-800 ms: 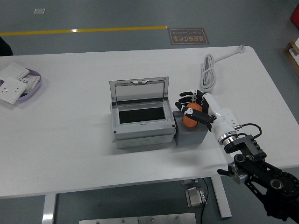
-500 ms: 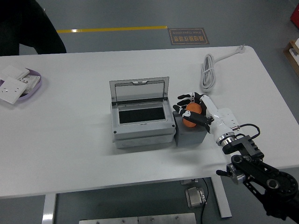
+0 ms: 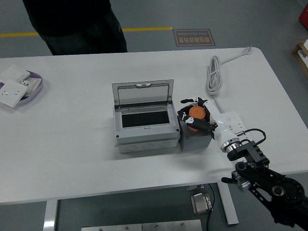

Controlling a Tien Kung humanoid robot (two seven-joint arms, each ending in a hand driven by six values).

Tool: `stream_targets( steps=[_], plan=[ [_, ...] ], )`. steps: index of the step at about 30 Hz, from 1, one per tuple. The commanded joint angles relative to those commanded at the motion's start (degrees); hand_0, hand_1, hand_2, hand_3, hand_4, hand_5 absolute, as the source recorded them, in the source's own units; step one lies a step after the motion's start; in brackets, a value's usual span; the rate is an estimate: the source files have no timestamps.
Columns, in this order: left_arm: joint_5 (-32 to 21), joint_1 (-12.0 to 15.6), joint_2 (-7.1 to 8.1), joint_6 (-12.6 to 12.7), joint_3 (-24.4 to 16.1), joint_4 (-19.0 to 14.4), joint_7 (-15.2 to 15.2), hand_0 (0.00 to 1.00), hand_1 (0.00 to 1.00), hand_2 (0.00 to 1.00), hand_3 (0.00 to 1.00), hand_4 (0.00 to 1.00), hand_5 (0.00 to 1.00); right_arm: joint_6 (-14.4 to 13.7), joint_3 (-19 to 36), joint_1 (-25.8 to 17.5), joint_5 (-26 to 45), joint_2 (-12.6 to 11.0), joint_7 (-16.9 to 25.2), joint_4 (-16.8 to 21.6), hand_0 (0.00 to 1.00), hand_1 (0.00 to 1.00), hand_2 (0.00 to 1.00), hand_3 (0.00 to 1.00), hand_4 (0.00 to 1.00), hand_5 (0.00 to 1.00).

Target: Pick up the cylinder from the cube,place it in the box,flap close box

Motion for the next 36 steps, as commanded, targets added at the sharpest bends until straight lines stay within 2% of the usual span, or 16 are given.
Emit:
stream_targets(
  steps=[2,3,8,9,14,15,20,21,26,27,33,36],
  plan=[
    [0.01,-0.03,0.01,0.01,0.00,0.00,-0.02,0.629,0.647,0.625,0.668,0.722,0.253,-0.08,-0.13,0.03,-0.02,-0.01,-0.01,-0.09,0.654,0.607,0.509,0.645,0.601,0.104],
    [0.00,-0.03,0.01,0.02,0.00,0.00,-0.02,0.629,0.647,0.625,0.668,0.722,0.253,-0.11,-0.18,0.04,-0.02,-0.02,-0.01,-0.14,0.678,0.604,0.504,0.644,0.511,0.073],
    [-0.08,0.03,0.00,0.03,0.07,0.00,-0.03,0.629,0.647,0.625,0.668,0.722,0.253,-0.24,-0.48,0.06,0.21,-0.01,0.08,-0.38,0.678,0.604,0.504,0.644,0.511,0.073],
    [-0.10,0.03,0.00,0.04,0.08,0.00,-0.04,0.629,0.647,0.625,0.668,0.722,0.253,-0.26,-0.52,0.07,0.33,-0.01,0.11,-0.42,0.663,0.590,0.481,0.629,0.273,0.007],
    [-0.02,-0.05,0.04,0.07,-0.09,-0.01,-0.09,0.629,0.647,0.625,0.668,0.722,0.253,-0.51,-0.44,0.16,1.17,0.06,0.31,-0.55,0.663,0.590,0.481,0.629,0.273,0.007],
    [0.00,-0.06,0.04,0.08,-0.12,-0.01,-0.11,0.629,0.647,0.625,0.668,0.722,0.253,-0.64,-0.41,0.17,1.32,0.07,0.33,-0.53,0.636,0.578,0.467,0.569,0.145,0.020],
    [-0.12,-0.04,0.04,0.15,-0.10,0.00,-0.19,0.629,0.647,0.625,0.668,0.722,0.253,-1.38,0.07,0.18,2.49,0.05,0.63,-0.12,0.636,0.578,0.467,0.569,0.145,0.020],
    [-0.13,-0.03,0.03,0.16,-0.12,0.00,-0.21,0.629,0.647,0.625,0.668,0.722,0.253,-1.52,0.25,0.21,2.67,0.02,0.68,0.04,0.540,0.540,0.420,0.405,0.002,0.002],
    [-0.26,0.13,-0.11,0.20,-0.11,0.02,-0.24,0.629,0.647,0.625,0.668,0.722,0.253,-2.86,1.38,0.62,3.76,-0.27,0.66,1.59,0.540,0.540,0.420,0.405,0.002,0.002],
    [-0.31,0.18,-0.15,0.21,-0.10,0.03,-0.24,0.629,0.647,0.625,0.668,0.722,0.253,-3.33,1.40,0.74,3.93,-0.34,0.54,2.11,0.475,0.472,0.393,0.258,0.002,0.002],
    [-0.61,0.52,-0.36,0.24,0.05,0.05,-0.21,0.629,0.647,0.625,0.668,0.722,0.253,-5.73,-0.35,2.40,4.29,-0.38,-0.47,6.09,0.469,0.460,0.387,0.235,0.002,0.002],
    [-0.66,0.64,-0.40,0.24,0.05,0.07,-0.20,0.629,0.647,0.625,0.668,0.722,0.253,-6.76,-2.82,4.26,3.04,0.46,-1.69,7.82,0.469,0.460,0.387,0.235,0.002,0.002]
  ],
)
